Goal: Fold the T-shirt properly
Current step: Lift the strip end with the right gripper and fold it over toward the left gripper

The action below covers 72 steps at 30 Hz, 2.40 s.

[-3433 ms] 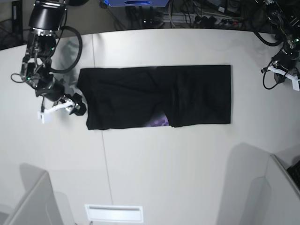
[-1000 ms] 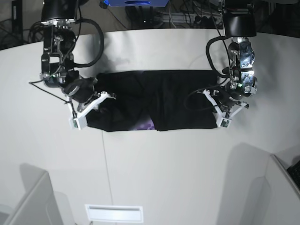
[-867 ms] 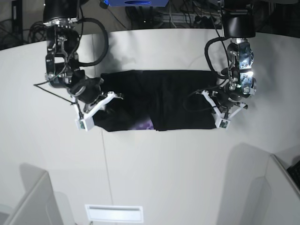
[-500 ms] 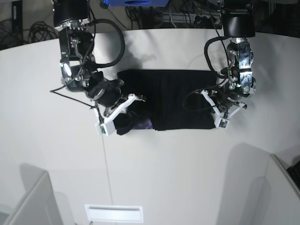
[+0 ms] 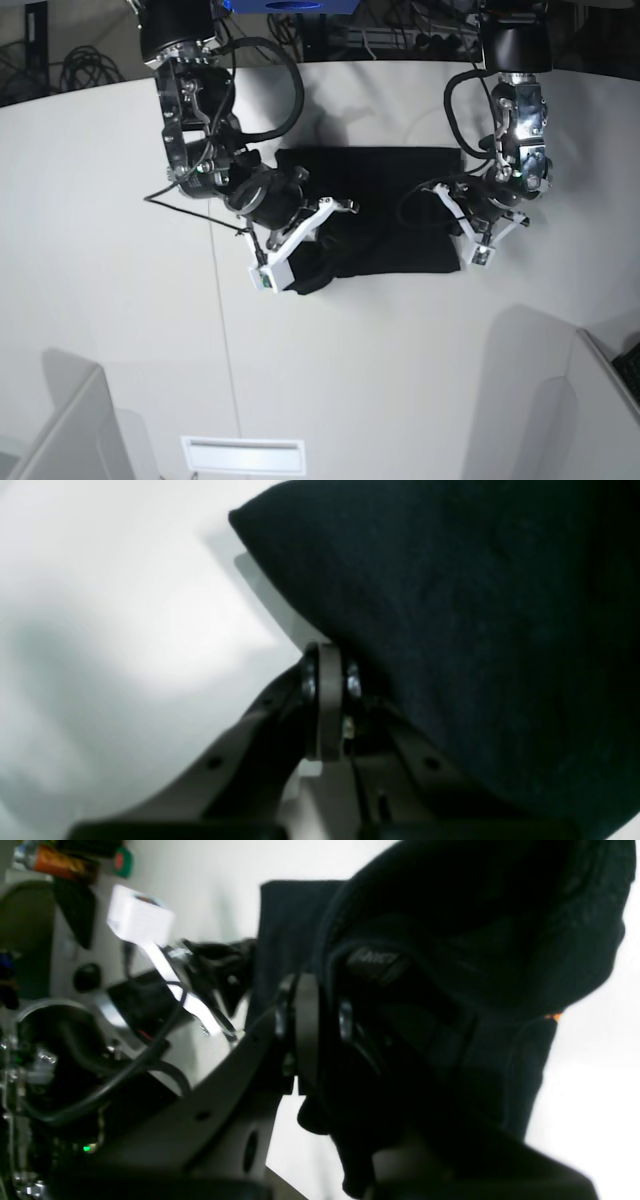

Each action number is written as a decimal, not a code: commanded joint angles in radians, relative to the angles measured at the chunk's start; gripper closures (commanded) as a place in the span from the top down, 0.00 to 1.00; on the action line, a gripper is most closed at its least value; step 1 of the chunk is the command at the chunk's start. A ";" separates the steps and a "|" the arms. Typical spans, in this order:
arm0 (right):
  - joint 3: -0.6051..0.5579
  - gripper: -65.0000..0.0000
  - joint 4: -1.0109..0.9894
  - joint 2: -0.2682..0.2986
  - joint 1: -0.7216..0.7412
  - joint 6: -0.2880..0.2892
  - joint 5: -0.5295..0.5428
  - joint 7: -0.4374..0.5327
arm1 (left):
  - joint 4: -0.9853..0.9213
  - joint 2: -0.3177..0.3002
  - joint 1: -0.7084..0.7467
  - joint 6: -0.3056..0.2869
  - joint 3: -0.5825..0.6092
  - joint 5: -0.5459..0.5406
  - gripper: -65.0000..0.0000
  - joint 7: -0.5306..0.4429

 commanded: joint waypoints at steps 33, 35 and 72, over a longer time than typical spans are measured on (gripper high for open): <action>-0.037 0.00 0.019 0.007 0.039 0.007 -0.060 0.063 | -0.012 0.110 -0.047 -0.005 0.126 0.033 0.00 0.080; -0.037 0.00 0.019 -0.002 0.039 0.007 -0.060 0.063 | -0.008 0.111 -0.047 -0.005 0.126 0.033 0.00 0.080; -0.260 0.00 -0.220 -0.079 0.136 -0.081 -0.066 0.185 | 0.221 -0.113 0.176 -0.010 -0.245 0.021 0.00 0.163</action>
